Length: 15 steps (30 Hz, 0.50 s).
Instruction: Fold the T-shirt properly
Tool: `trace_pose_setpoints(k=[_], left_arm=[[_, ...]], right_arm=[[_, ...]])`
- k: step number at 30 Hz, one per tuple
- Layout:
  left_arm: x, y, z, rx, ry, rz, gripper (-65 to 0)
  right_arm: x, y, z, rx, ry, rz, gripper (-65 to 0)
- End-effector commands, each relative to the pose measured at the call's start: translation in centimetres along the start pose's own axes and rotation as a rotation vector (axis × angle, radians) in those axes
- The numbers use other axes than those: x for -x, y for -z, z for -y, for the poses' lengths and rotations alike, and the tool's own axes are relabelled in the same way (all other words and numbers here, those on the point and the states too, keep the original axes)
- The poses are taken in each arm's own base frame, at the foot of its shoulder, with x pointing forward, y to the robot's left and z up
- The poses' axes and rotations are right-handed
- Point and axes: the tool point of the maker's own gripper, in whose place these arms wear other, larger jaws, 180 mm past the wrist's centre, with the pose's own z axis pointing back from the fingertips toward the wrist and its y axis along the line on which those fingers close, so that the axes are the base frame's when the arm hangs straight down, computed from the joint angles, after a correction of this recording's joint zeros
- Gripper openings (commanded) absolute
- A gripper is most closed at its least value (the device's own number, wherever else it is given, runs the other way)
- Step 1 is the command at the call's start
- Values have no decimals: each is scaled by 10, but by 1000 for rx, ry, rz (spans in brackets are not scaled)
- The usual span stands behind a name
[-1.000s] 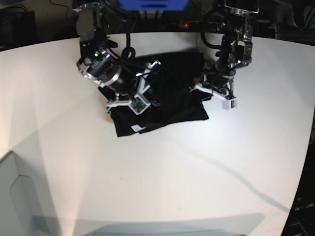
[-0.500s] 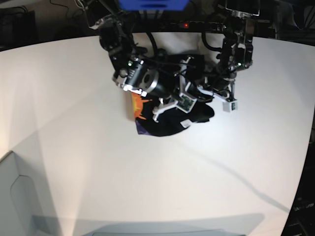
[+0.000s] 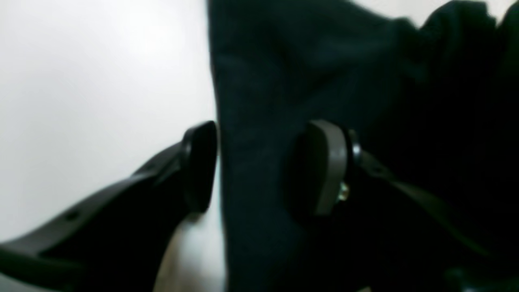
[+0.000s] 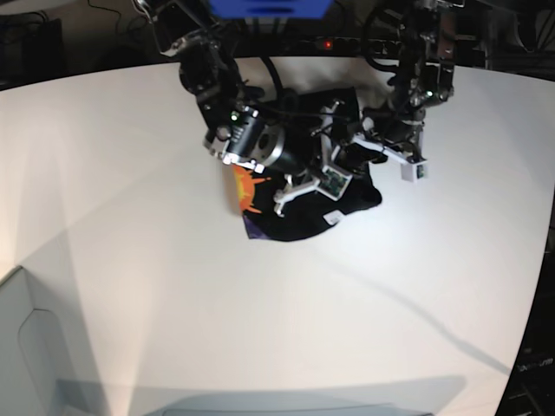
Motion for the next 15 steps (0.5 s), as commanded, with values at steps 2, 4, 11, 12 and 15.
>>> trace_pose_setpoints(k=[2,4,11,12,15], left_arm=[[-11,-10,-1,1,7,44,-309],[-13,-19,-6,-13,6,59,-309],[-25,-62,-47,-129,-9,126,-309],[-26,-68,-56,-156,-14,134,-309],[-35,-80,-76,-210,-29,167,-309]], right_arm=[[-26,0,0,-10,-20,81,-650],[-27,0,2,-9,-25,82,-650],[-23,9,8,-18,-26,60,-650],[-23,10,8,-18,-25,59,-650],[-24,15,3,-32,-11,59,-650]])
